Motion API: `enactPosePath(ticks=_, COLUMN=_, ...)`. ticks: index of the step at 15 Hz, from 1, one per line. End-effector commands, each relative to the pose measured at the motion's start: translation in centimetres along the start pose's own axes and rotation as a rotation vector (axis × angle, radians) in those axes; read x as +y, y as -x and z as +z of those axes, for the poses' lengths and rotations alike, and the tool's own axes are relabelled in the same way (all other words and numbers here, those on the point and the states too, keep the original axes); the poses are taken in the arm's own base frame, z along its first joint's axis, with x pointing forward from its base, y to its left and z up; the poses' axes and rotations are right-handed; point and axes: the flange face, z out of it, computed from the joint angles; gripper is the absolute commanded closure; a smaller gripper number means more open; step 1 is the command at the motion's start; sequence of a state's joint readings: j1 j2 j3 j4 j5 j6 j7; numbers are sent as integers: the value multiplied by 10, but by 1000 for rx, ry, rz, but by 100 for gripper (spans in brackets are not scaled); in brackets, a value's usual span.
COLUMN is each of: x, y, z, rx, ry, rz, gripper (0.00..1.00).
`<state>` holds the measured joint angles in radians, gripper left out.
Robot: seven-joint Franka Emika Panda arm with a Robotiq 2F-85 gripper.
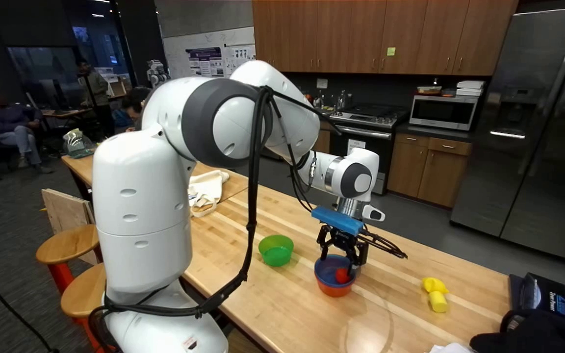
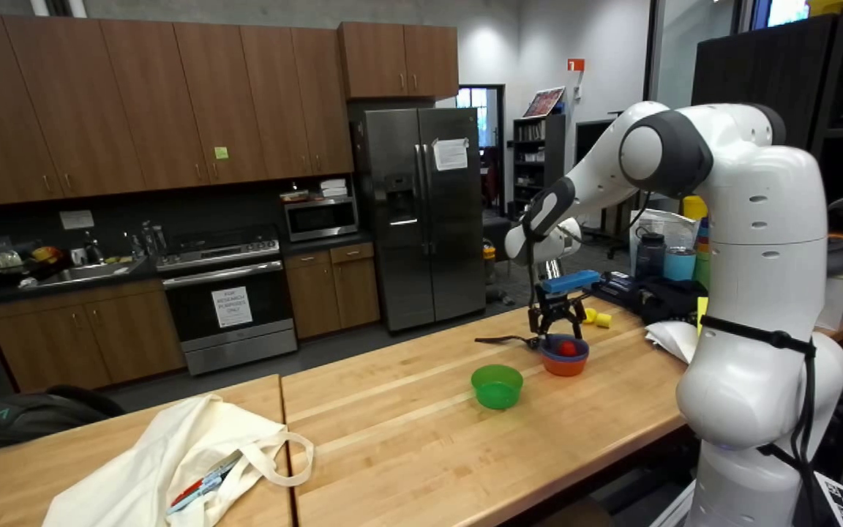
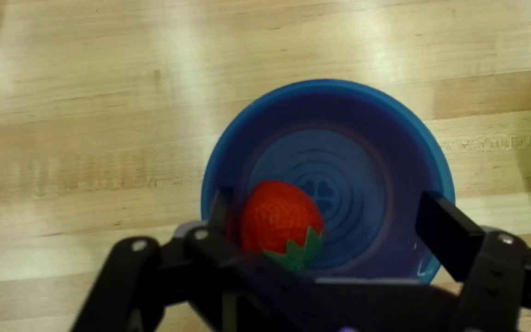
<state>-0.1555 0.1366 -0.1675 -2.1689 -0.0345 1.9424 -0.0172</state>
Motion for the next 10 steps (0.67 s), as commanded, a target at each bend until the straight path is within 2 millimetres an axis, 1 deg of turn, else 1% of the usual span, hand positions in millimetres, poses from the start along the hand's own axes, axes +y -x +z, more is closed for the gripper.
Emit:
enactPosePath(ticks=1, x=3, y=7, z=-1, rx=18, ry=2, rz=-5, gripper=0)
enactPosePath(ticks=10, x=11, y=9, z=20, rx=-15, ry=-10, rz=8, gripper=0)
